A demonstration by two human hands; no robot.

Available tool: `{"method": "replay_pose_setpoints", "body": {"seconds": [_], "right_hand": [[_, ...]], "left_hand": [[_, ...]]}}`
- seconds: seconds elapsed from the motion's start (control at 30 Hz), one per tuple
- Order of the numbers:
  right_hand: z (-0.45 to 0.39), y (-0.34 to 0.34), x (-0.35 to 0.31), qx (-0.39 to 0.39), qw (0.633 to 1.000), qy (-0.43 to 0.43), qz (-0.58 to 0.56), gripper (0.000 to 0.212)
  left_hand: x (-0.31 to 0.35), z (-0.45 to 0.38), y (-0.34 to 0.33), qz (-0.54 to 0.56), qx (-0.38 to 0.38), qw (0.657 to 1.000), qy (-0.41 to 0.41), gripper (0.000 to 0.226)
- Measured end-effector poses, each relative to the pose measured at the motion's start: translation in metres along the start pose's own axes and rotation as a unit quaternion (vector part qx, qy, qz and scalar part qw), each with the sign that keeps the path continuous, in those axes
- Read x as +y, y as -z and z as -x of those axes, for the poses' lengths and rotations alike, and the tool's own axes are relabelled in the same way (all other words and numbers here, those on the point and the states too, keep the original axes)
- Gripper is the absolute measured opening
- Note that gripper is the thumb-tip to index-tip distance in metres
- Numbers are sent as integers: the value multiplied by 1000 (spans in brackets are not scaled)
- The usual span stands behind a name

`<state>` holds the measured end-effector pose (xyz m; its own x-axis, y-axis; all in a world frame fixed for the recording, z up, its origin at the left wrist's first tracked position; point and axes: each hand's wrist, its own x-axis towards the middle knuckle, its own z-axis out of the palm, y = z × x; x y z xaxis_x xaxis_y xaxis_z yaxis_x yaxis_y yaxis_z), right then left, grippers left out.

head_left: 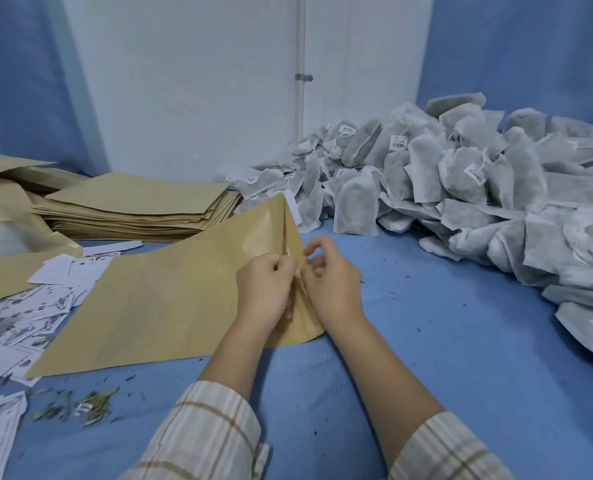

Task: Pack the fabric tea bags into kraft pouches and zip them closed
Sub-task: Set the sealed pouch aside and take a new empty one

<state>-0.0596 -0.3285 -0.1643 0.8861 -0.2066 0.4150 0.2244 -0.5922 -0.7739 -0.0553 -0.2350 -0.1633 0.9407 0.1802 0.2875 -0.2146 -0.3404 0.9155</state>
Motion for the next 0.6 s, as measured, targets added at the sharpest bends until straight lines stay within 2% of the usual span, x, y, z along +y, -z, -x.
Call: {"method": "replay_pose_setpoints", "body": {"seconds": [0.07,0.13,0.23,0.37,0.43,0.5,0.6], "right_hand": [[-4,-2,-3,-3,999,47,-1,11],[-10,-1,-4,-39,997,65,-18,7],[-17,6,-6,-130,983,117,48,21],[-26,16,-8,-234,969,59,48,29],[-31,14,-8,-283,955,40,73,22],[-34,11,-11,-295,951,55,79,20],[-37,9,-21,-290,952,82,58,30]], "left_hand": [[7,-2,2,-71,-8,997,-42,36],[12,-4,4,-115,-21,990,-75,39],[16,-9,12,-140,-45,984,-98,41],[25,-13,18,-139,-88,981,-103,35],[28,-13,18,-140,-103,979,-103,33],[31,-13,17,-135,-101,981,-97,34],[35,-15,21,-132,-82,984,-89,32]]}}
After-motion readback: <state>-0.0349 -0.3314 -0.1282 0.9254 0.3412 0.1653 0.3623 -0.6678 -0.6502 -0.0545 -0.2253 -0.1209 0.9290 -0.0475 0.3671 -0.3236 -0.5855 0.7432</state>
